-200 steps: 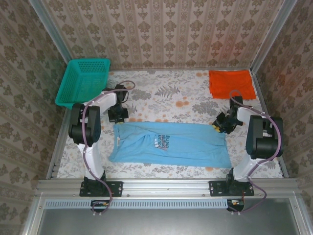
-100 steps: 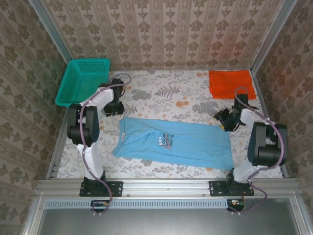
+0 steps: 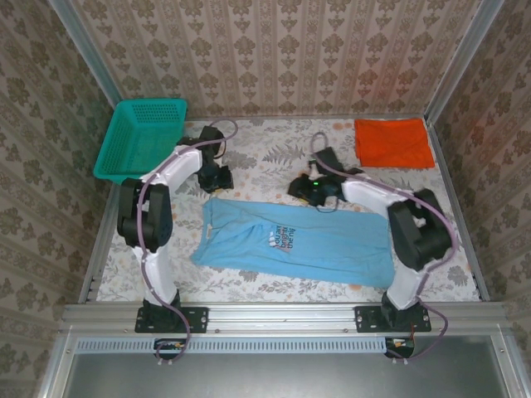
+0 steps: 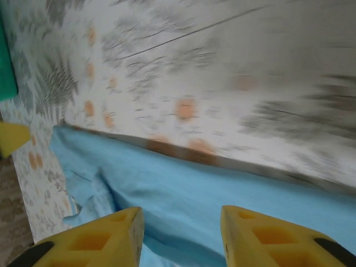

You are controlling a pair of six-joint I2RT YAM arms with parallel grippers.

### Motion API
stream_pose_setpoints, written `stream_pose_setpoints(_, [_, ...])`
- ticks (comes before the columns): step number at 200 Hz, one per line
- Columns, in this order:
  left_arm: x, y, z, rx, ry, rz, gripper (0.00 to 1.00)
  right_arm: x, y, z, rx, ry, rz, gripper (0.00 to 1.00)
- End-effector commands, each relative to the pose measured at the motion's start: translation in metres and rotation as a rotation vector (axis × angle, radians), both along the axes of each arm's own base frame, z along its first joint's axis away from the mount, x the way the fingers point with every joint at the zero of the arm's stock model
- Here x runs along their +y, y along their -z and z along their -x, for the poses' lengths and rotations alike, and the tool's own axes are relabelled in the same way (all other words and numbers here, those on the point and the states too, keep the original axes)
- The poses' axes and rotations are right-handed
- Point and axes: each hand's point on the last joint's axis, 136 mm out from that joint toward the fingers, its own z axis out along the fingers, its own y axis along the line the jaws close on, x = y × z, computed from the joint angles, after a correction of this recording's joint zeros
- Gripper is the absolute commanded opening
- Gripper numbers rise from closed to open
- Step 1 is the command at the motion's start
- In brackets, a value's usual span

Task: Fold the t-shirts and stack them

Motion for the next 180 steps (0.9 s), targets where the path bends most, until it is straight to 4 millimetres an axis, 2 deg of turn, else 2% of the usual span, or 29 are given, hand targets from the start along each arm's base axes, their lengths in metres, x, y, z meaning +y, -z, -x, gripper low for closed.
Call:
stream_pose_setpoints(1, [-0.002,0.021,0.007,0.088,0.009,0.035,0.30,0.051,-0.002,0.000,0.004,-0.149,-0.013,0.39])
stream_pose_setpoints(25, [0.003,0.034,0.008,0.117,0.008,0.021,0.29,0.092,0.009,0.000,0.037,-0.250,-0.014,0.35])
stream_pose_setpoints(62, [0.008,0.043,0.005,0.125,0.015,-0.016,0.29,0.122,0.028,0.006,0.073,-0.320,0.010,0.31])
stream_pose_setpoints(102, [0.013,0.052,0.008,0.144,0.015,-0.042,0.29,0.131,0.043,0.013,0.096,-0.347,0.040,0.32])
stream_pose_setpoints(180, [0.014,0.057,0.008,0.157,0.006,-0.059,0.29,0.144,0.042,0.022,0.086,-0.405,0.063,0.33])
